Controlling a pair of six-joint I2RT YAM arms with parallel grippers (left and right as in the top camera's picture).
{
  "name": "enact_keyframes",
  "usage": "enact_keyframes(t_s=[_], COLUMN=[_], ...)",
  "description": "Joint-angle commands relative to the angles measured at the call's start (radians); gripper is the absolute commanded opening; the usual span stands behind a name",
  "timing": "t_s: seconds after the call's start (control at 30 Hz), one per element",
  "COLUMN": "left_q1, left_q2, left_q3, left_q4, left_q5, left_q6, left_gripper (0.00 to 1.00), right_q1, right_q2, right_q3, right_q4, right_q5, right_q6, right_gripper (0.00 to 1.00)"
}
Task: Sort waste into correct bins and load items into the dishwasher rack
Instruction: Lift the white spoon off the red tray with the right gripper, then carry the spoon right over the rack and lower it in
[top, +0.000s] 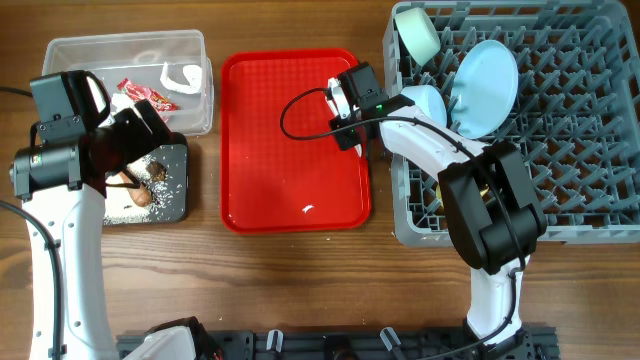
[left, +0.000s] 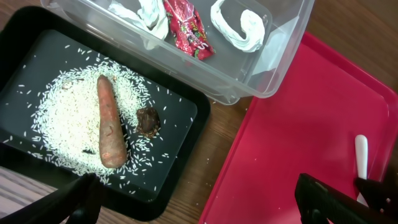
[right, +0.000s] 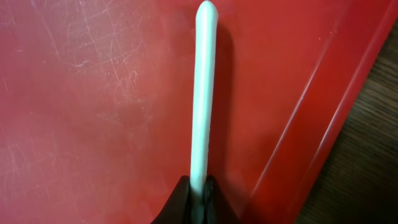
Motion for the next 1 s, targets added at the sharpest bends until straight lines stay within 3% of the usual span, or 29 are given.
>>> enact_keyframes(t_s=[0.0, 0.23, 0.4, 0.57, 0.7, 0.83, 0.97], left_q1=[0.006, 0.006, 0.006, 0.006, 0.006, 0.005, 0.006], left_q2=[-0.004, -0.004, -0.004, -0.004, -0.004, -0.004, -0.004], left_q3=[0.01, 0.01, 0.01, 0.01, 0.01, 0.01, 0.01], left_q4=[0.003, 0.003, 0.003, 0.003, 0.002, 0.003, 0.003], left_q5=[-0.013, -0.013, -0.013, -0.013, -0.013, -0.013, -0.013], left_q6=[0.005, 0.005, 0.005, 0.005, 0.005, 0.005, 0.005], left_gripper=[1.0, 1.0, 1.0, 1.0, 1.0, 1.0, 1.0], right_q1=[-0.003, -0.003, -0.027, -0.134, -0.264, -0.388, -0.465], right_q2=[-0.003, -0.273, -0.501, -0.653, -0.679, -0.667, -0.65], right_q3=[-0.015, -0.015, -0.015, -0.016, -0.016, -0.047, -0.117], right_q4=[-0.048, -0.067, -0.107, -0.235, -0.389, -0.49, -0.497], right_q5=[-0.033, -0.056, 0.108, 0.33, 0.495, 0.515, 0.509], right_q6=[0.031, 0.056, 0.136, 0.35, 0.652, 0.979, 1.153], right_gripper=[0.04, 0.04, 0.04, 0.04, 0.04, 0.04, 0.04])
